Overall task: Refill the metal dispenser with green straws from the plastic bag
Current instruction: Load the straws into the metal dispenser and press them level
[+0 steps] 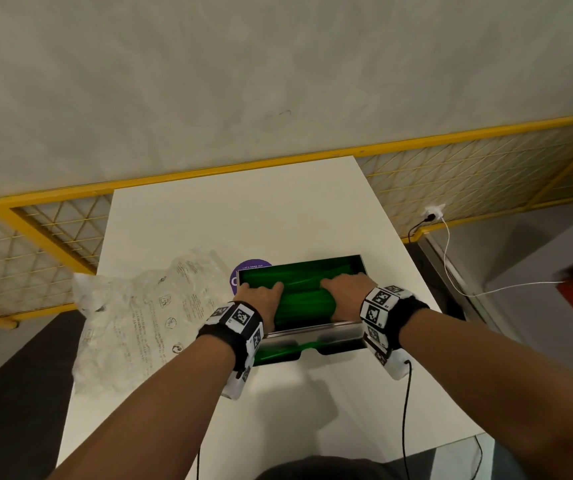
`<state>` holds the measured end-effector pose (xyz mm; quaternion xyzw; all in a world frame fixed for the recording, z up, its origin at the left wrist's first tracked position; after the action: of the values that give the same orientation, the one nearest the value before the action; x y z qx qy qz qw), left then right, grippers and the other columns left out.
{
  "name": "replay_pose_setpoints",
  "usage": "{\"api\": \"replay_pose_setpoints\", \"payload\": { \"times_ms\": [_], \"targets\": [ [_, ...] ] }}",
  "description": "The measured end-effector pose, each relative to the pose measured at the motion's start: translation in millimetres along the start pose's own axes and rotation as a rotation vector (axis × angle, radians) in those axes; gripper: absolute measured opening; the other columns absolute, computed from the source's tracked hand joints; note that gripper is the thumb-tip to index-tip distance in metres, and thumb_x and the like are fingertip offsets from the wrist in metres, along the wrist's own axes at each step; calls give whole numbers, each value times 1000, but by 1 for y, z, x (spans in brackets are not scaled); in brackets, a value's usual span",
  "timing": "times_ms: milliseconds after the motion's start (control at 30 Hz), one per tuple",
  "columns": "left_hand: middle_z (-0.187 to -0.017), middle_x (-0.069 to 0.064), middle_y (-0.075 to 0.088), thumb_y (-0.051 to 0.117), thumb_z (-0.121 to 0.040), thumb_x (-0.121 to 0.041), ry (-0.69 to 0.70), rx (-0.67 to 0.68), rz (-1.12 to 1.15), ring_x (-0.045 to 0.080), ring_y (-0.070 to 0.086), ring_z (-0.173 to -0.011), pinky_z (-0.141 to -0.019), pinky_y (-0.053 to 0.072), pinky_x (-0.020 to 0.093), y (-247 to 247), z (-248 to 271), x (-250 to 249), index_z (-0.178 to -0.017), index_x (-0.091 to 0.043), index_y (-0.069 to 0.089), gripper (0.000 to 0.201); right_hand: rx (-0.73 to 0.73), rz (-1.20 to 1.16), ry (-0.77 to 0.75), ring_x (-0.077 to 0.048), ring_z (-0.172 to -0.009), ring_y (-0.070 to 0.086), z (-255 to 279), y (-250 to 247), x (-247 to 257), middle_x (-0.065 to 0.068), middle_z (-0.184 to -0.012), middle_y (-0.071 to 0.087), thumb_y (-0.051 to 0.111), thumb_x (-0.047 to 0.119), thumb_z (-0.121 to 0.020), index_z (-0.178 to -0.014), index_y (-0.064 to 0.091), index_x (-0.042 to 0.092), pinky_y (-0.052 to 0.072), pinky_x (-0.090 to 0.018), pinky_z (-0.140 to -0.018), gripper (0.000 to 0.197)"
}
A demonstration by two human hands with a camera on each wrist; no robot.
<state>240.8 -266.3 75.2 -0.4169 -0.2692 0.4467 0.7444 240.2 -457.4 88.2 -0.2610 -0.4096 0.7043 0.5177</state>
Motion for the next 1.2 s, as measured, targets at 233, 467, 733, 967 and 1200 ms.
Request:
{"api": "replay_pose_setpoints", "payload": {
  "times_ms": [233,467,733,967,1200],
  "targets": [
    [-111,12,61,65,-80,-19,-11,-66,76,31,59,-101,-81,45,38,-5,-5,3,-122,-9,41,50,-165,23,55,-32,-123,43,0,6,4,-10,-135,43,65,31,-84,-139,29,17,40,-45,-96,67],
    [-112,13,60,61,-83,-18,2,-17,121,32,61,-100,-84,49,40,-4,-4,2,-134,-9,27,62,-102,-44,7,-30,-132,26,-4,7,-3,-10,-143,27,67,44,-79,-139,31,21,32,-48,-105,74],
    [-112,3,62,63,-77,-17,2,103,60,26,56,-111,-105,27,46,-9,-9,1,-121,-20,50,46,39,59,37,-31,-128,36,-7,5,-3,-11,-137,42,65,45,-79,-144,30,23,24,-45,-107,76],
    [-117,5,62,66,-76,-18,65,33,141,27,58,-109,-103,34,40,-11,-1,4,-135,-24,35,67,54,-149,-26,-29,-117,50,-1,0,-6,-10,-133,48,70,42,-75,-141,27,25,45,-42,-97,81],
    [-137,9,47,60,-87,-26,124,-64,530,26,49,-121,-102,41,37,-10,18,22,-145,-23,26,67,-105,-35,70,-31,-111,54,-5,10,0,-11,-122,56,62,46,-84,-135,32,17,40,-42,-95,66]
  ]
}}
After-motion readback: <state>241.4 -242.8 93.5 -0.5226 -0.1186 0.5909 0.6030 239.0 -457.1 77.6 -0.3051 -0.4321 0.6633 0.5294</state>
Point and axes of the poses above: each hand's wrist, its own z-axis away from the middle knuckle, its own y-axis out of the palm, x = y × z, the point moved 1 cm from there along -z, towards the middle knuckle
